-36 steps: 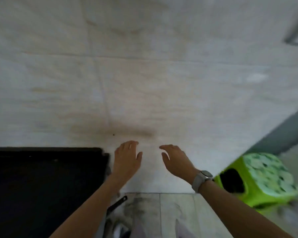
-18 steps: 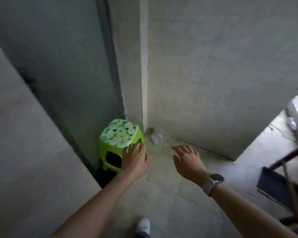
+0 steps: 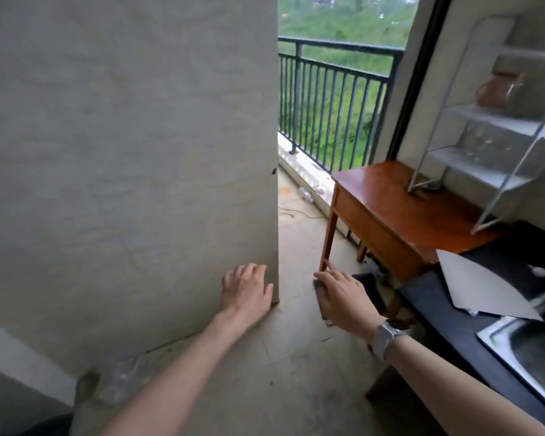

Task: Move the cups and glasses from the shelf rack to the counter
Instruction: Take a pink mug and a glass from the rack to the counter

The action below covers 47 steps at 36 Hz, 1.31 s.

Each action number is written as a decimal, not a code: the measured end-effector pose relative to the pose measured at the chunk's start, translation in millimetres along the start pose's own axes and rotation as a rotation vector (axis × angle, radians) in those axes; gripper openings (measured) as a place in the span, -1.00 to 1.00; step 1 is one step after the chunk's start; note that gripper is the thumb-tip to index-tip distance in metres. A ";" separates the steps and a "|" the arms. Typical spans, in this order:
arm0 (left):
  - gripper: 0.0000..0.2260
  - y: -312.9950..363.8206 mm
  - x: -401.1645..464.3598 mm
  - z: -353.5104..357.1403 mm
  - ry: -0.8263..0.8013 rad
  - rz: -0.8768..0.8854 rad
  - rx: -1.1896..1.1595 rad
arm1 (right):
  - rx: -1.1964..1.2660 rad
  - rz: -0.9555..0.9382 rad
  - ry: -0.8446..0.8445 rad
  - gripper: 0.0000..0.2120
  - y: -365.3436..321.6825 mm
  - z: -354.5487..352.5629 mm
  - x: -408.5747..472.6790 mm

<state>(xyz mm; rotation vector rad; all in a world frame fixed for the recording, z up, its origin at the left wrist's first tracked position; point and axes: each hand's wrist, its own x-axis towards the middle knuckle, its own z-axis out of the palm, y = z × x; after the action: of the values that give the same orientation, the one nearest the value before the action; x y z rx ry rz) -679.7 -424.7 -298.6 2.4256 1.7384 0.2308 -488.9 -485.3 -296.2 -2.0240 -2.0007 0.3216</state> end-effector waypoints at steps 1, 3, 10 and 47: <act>-0.63 12.1 25.7 -0.7 0.004 0.040 -0.006 | 0.009 0.036 0.013 -0.64 13.6 -8.3 12.2; -0.63 37.8 74.1 -1.6 0.010 0.120 -0.012 | 0.024 0.114 0.045 -0.65 40.7 -24.7 34.0; -0.65 144.8 213.5 6.0 -0.010 0.331 -0.082 | 0.065 0.337 0.163 -0.65 146.5 -74.4 92.0; -0.80 603.3 688.1 19.7 -0.060 0.646 -0.962 | 0.653 0.748 1.041 -0.74 507.8 -342.6 412.0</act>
<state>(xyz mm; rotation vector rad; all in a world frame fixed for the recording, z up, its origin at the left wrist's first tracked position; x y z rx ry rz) 100.6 34.9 -165.4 2.0555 0.5027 0.8196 113.5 -89.6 -137.0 -1.7934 -0.4202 0.0102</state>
